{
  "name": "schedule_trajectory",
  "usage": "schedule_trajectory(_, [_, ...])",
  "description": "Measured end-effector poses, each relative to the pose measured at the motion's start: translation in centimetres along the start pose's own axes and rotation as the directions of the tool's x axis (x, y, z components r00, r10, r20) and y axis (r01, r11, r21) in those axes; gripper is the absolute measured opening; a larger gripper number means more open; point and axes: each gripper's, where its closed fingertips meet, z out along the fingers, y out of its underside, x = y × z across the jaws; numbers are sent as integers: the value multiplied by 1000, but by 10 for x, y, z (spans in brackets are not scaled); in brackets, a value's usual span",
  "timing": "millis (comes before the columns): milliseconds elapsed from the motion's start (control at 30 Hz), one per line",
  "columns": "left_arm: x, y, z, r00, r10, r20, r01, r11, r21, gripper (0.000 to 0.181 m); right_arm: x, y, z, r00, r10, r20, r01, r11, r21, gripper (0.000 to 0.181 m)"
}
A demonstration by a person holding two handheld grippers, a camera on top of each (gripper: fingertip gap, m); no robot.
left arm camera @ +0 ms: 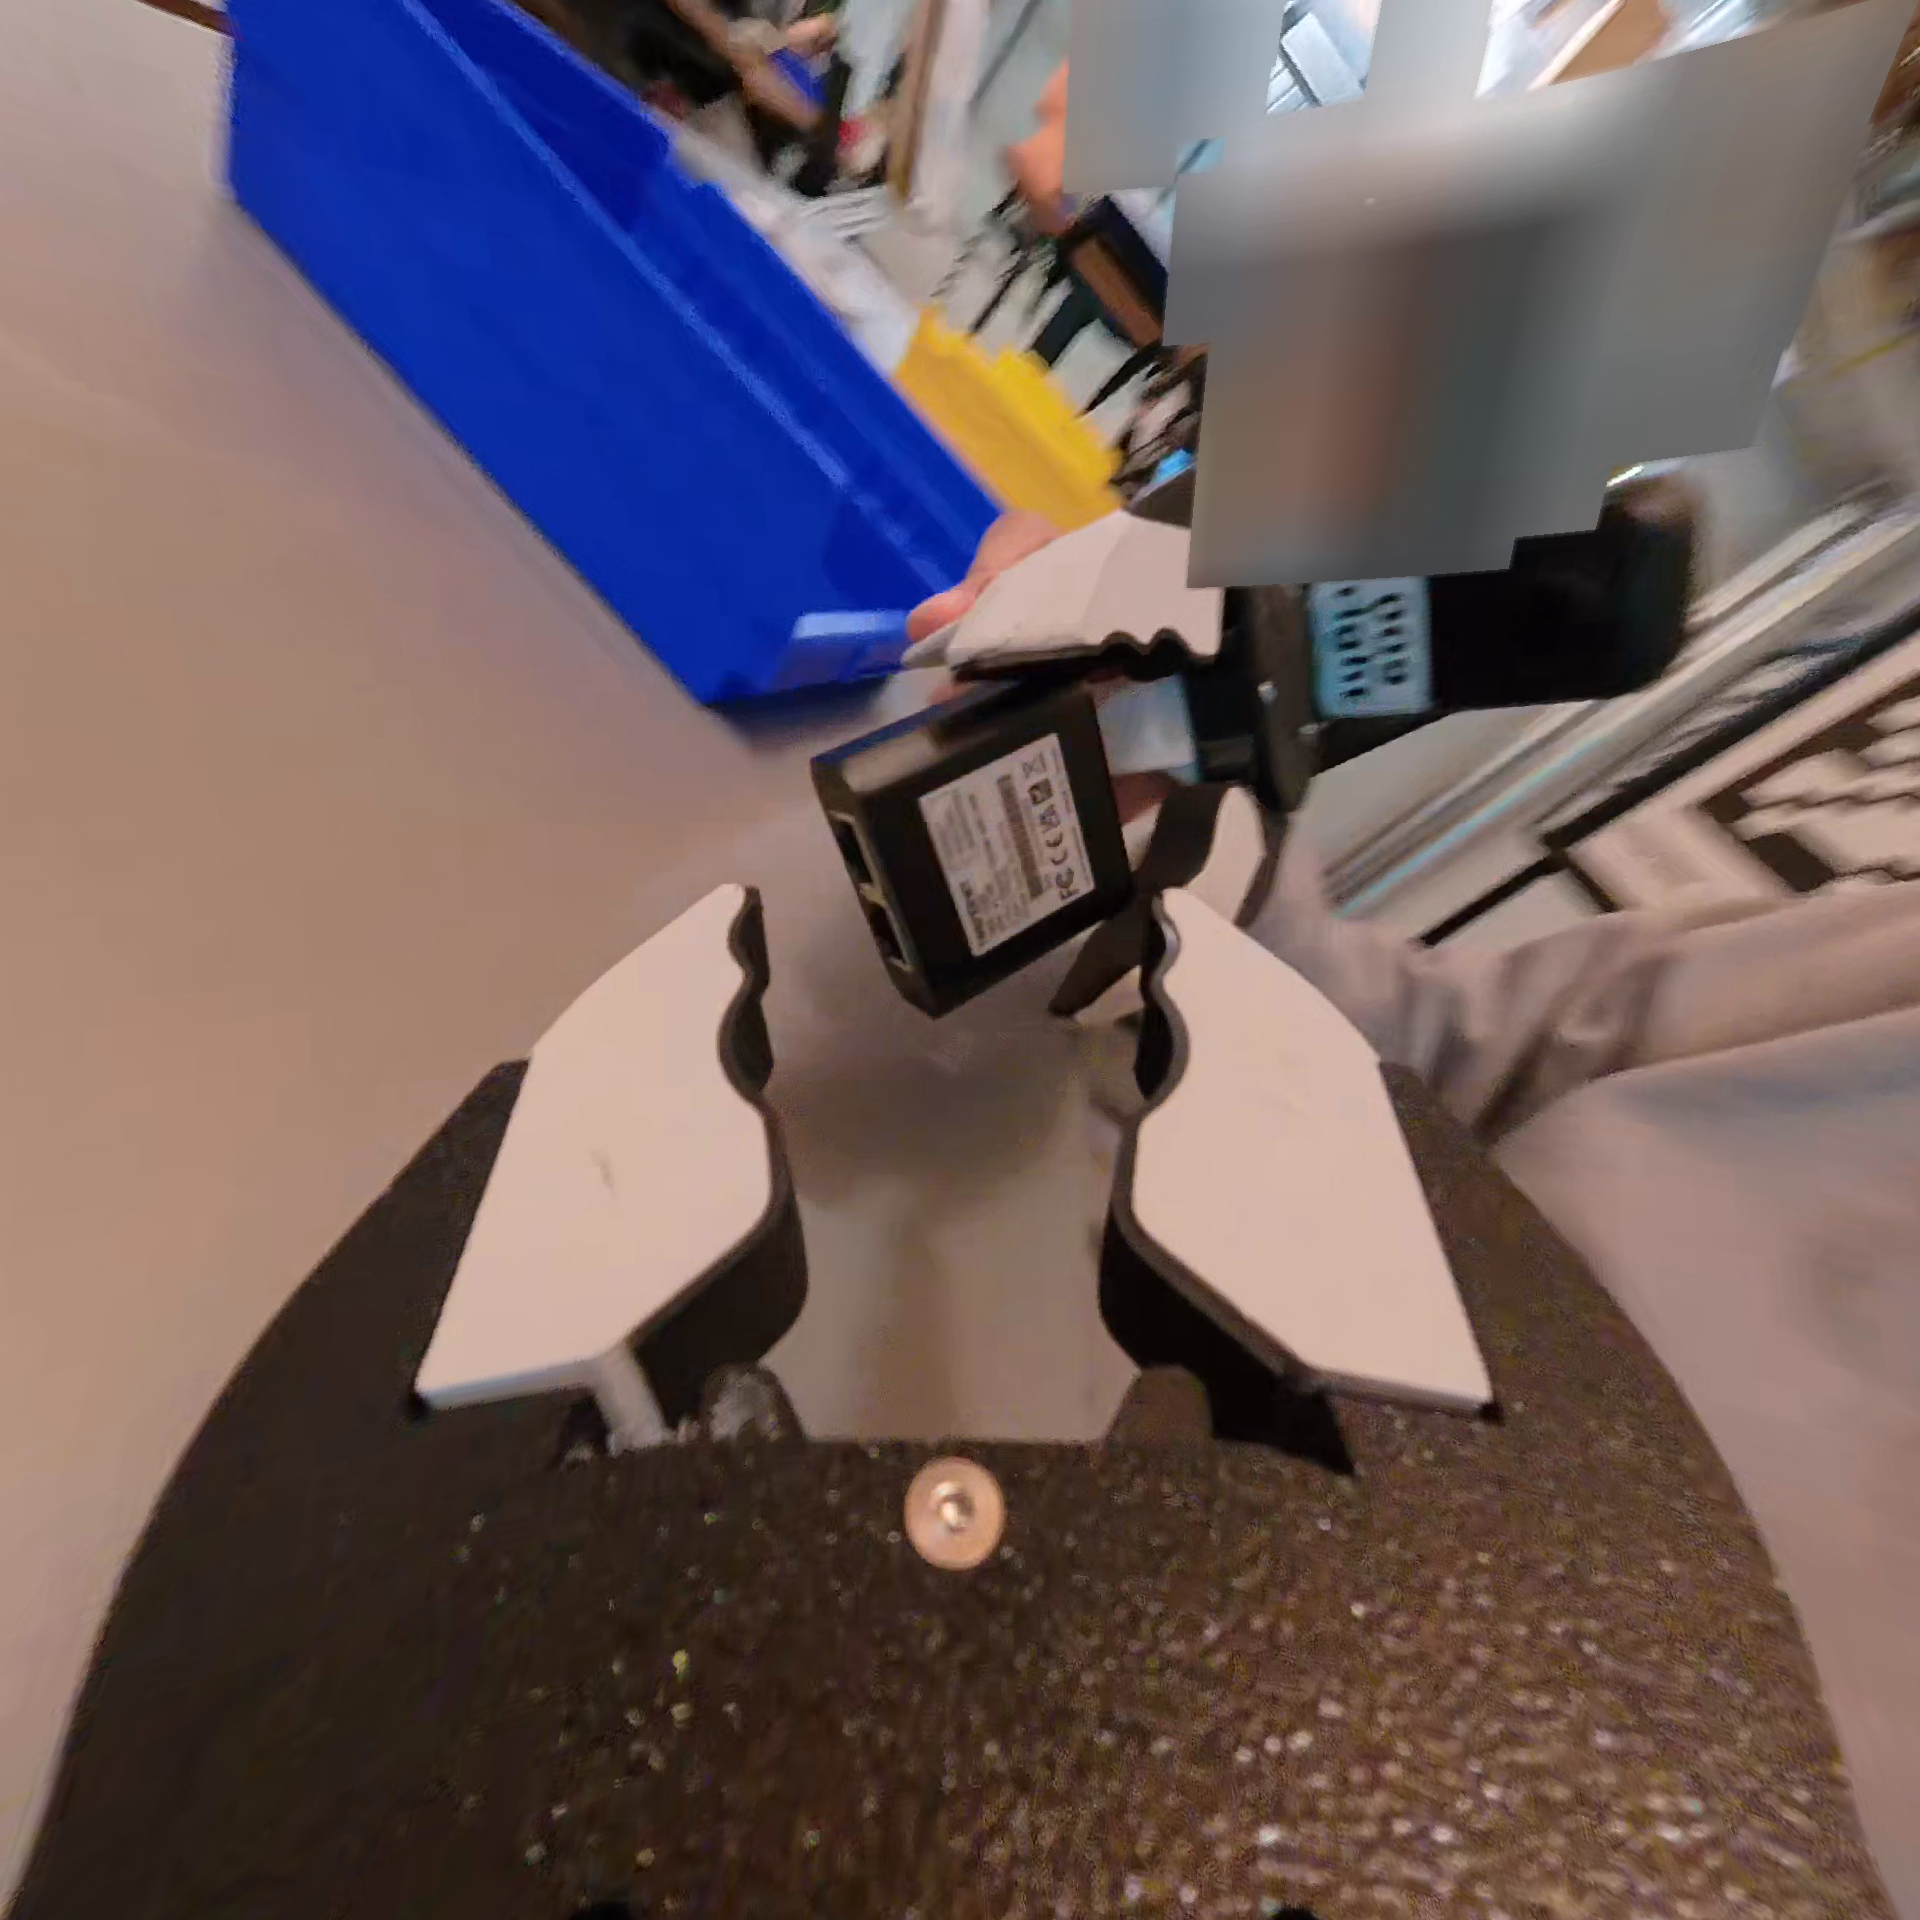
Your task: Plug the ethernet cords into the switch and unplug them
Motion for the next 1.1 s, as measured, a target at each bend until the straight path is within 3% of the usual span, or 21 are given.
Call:
schedule_trajectory(33, [3,-1,0,996,-55,-65,56,998,19,68,-2,-10,-3,999,17,29,-19,998,54,62])
schedule_trajectory(100, [11,0,1,967,-156,-202,165,986,29,73,-4,-32,-10,999,28,44,-35,984,177,62])
schedule_trajectory(167, [29,-2,2,893,-233,-386,263,964,27,70,-9,-44,-14,993,58,100,-81,966,246,62])
schedule_trajectory(233, [50,-6,-1,786,-257,-563,318,948,11,45,-7,-42,-13,993,79,91,-100,962,256,62])
schedule_trajectory(267, [52,-7,1,766,-266,-586,337,942,13,34,-8,-40,-14,990,94,108,-119,958,261,62])
schedule_trajectory(300, [50,-7,3,769,-260,-584,338,941,26,24,-7,-40,-15,989,102,107,-127,955,269,62])
schedule_trajectory(500, [36,-6,5,843,-271,-464,319,948,26,23,-3,-20,-9,995,80,54,-89,978,191,63])
schedule_trajectory(667, [31,-2,9,887,-297,-355,313,950,-13,23,-8,4,4,998,47,42,-50,996,68,87])
schedule_trajectory(900, [25,9,14,918,-306,-252,296,952,-77,23,-18,15,13,997,42,70,-43,999,21,78])
schedule_trajectory(1000, [23,11,13,925,-312,-216,299,950,-90,23,-18,15,15,997,44,56,-48,997,58,77])
schedule_trajectory(1100, [15,9,11,939,-304,-159,296,952,-72,23,-14,25,22,997,71,13,-71,997,14,76])
